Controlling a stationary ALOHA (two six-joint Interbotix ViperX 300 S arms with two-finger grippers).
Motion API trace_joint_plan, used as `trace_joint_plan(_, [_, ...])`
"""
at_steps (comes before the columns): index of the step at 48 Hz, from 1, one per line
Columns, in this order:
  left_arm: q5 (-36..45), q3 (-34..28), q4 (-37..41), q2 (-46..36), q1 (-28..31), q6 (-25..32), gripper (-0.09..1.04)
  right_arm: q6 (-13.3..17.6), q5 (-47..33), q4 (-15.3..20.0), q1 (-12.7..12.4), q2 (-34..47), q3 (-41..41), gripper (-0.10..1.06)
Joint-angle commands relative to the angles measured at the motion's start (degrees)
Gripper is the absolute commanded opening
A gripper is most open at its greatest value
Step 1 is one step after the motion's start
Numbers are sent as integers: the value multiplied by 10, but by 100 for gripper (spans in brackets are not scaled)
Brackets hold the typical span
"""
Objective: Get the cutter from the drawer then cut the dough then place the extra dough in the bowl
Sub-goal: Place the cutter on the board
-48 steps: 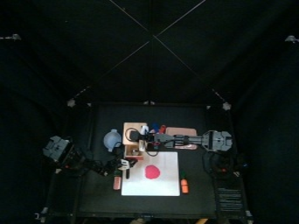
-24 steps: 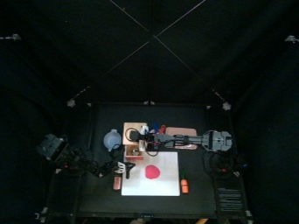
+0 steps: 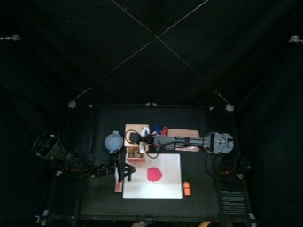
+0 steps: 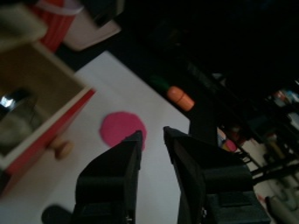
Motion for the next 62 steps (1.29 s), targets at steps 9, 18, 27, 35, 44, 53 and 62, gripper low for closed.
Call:
trace_joint_plan(9, [-18, 34, 124, -69, 13, 111, 50, -9, 69, 2, 36, -44, -54, 4])
trace_joint_plan(18, [-18, 70, 142, -92, 27, 166, 48, -13, 92, 5, 52, -53, -64, 21])
trace_joint_plan(27, [-21, 99, 142, -131, 52, 230, 49, -7, 124, 36, 54, -47, -73, 49])
trace_joint_plan(35, [-20, 119, 146, -169, 71, 285, 49, -4, 129, 61, 50, -36, -77, 63])
trace_joint_plan(44, [-18, 132, 156, -188, 73, 310, 50, -7, 136, 78, 51, -20, -91, 69])
trace_joint_plan(53, [-18, 127, 166, -188, 76, 311, 50, -11, 152, 77, 49, 4, -111, 72])
trace_joint_plan(62, [-17, 127, 178, -188, 76, 308, 50, -11, 158, 76, 47, 25, -126, 72])
